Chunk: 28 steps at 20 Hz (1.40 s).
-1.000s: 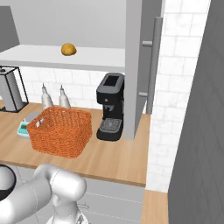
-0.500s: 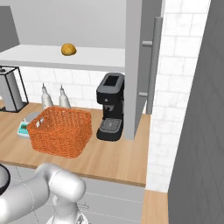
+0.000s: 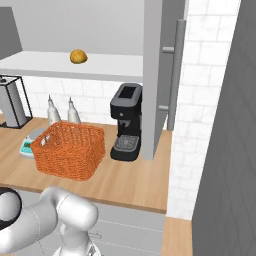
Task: Open the cabinet, pick up the bread from the cabinet and place it in the basket. Then move the basket to the dining counter.
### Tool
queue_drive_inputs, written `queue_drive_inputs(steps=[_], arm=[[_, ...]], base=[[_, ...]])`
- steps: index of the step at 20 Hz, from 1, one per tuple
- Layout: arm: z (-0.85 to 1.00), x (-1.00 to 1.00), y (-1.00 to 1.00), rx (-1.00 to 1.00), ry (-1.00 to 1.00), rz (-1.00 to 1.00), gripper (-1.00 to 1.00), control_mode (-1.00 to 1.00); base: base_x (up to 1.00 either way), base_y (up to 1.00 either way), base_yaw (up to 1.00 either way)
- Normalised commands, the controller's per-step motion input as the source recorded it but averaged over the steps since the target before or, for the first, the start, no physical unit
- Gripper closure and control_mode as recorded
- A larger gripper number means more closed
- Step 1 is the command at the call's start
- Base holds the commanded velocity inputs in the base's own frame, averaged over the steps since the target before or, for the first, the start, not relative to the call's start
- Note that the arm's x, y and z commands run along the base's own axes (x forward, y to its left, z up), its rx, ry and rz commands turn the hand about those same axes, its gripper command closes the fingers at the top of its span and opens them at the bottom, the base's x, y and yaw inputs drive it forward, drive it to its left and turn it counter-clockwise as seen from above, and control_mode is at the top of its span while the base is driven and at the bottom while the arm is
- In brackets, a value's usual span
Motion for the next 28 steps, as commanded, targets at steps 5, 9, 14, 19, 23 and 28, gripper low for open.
queue_drive_inputs(steps=[5, 9, 14, 19, 23, 28], arm=[[-0.01, -0.07, -0.98, 0.58, 0.00, 0.18, -1.00, -1.00], [-0.23, 0.18, -0.80, 0.49, 0.45, 0.00, -1.00, -1.00], [-0.37, 0.17, -0.71, 0.48, 0.42, 0.01, -1.00, -1.00], [-0.14, 0.33, -0.15, 0.51, 0.30, 0.12, -1.00, -1.00], [-0.32, 0.38, 0.30, 0.38, 0.23, 0.21, -1.00, -1.00], [-0.44, 0.39, 0.33, 0.19, 0.11, 0.23, -1.00, -1.00]], base=[[0.00, 0.00, 0.00], [0.00, 0.00, 0.00], [0.00, 0.00, 0.00], [0.00, 0.00, 0.00], [0.00, 0.00, 0.00], [0.00, 0.00, 0.00]])
